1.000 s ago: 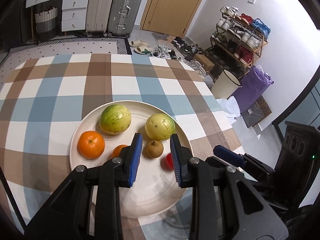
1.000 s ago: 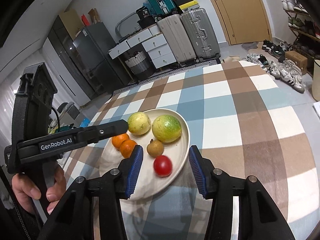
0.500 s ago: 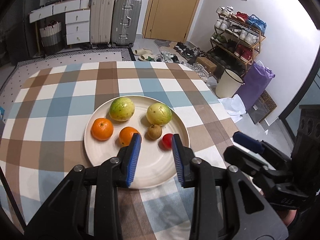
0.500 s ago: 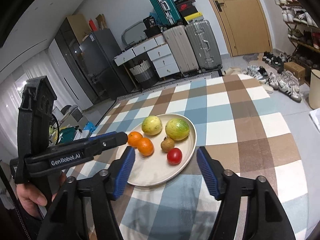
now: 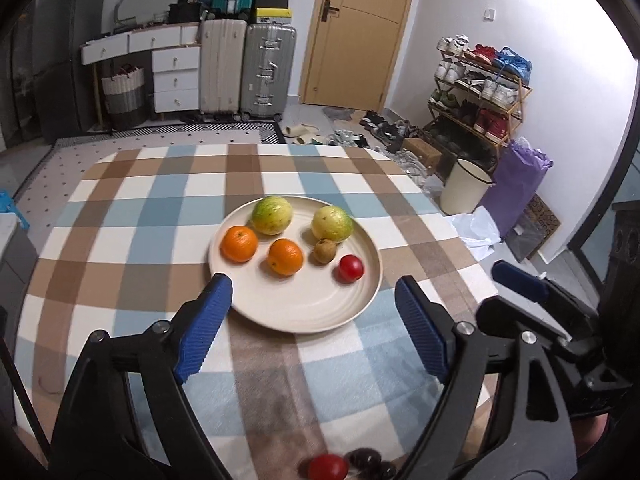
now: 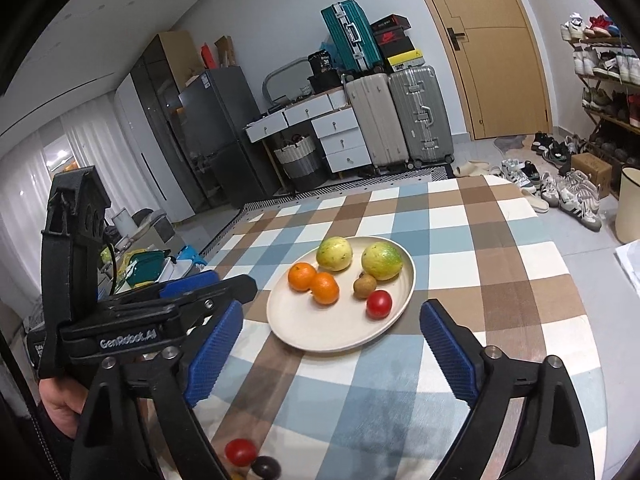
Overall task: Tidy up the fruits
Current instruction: 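Withdraw both tools from the plate back toward the remaining fruits, then lower the left tool onto the second brown kiwi and close it, then hold the kiwi in the left tool while the right tool grasps the dark plum, then carry the kiwi in the left tool onto the plate while the right tool carries the plum there, release both, then withdraw both tools from the plate toward the remaining tomato and plum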
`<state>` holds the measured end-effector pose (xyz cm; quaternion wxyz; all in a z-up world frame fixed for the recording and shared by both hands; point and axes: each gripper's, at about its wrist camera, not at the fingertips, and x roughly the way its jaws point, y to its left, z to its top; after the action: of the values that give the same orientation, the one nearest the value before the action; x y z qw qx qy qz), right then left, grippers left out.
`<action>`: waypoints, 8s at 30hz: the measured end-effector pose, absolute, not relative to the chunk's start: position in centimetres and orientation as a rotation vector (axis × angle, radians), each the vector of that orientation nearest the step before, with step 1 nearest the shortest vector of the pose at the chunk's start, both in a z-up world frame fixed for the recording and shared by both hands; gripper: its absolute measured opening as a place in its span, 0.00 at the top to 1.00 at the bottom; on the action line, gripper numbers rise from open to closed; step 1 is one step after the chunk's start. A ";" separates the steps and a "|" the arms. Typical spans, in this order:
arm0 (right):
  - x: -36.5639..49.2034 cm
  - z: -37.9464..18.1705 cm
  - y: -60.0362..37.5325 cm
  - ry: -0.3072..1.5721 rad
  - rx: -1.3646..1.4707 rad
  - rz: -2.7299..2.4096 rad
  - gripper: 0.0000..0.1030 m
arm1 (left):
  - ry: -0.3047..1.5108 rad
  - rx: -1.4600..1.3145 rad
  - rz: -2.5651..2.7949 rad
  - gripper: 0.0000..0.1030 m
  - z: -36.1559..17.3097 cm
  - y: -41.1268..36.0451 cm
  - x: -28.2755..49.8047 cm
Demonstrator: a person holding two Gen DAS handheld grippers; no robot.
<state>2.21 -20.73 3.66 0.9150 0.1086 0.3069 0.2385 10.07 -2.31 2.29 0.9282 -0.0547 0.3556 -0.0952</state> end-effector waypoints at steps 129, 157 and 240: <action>-9.3 -6.0 -13.9 0.860 -0.023 0.486 0.74 | 0.865 -0.251 -0.267 0.78 -7.6 3.6 -7.2; -7.7 -1.2 -17.7 0.741 0.180 0.592 0.74 | 0.833 -0.195 -0.262 0.78 -4.0 2.9 -2.0; 16.3 -1.3 -15.6 0.825 0.262 0.540 0.54 | 0.952 -0.190 -0.229 0.78 -5.6 2.3 21.2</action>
<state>16.25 -15.64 -1.26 0.8728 0.1254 0.3947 0.2583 21.18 2.34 -5.61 0.8782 -0.0909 0.4565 -0.1098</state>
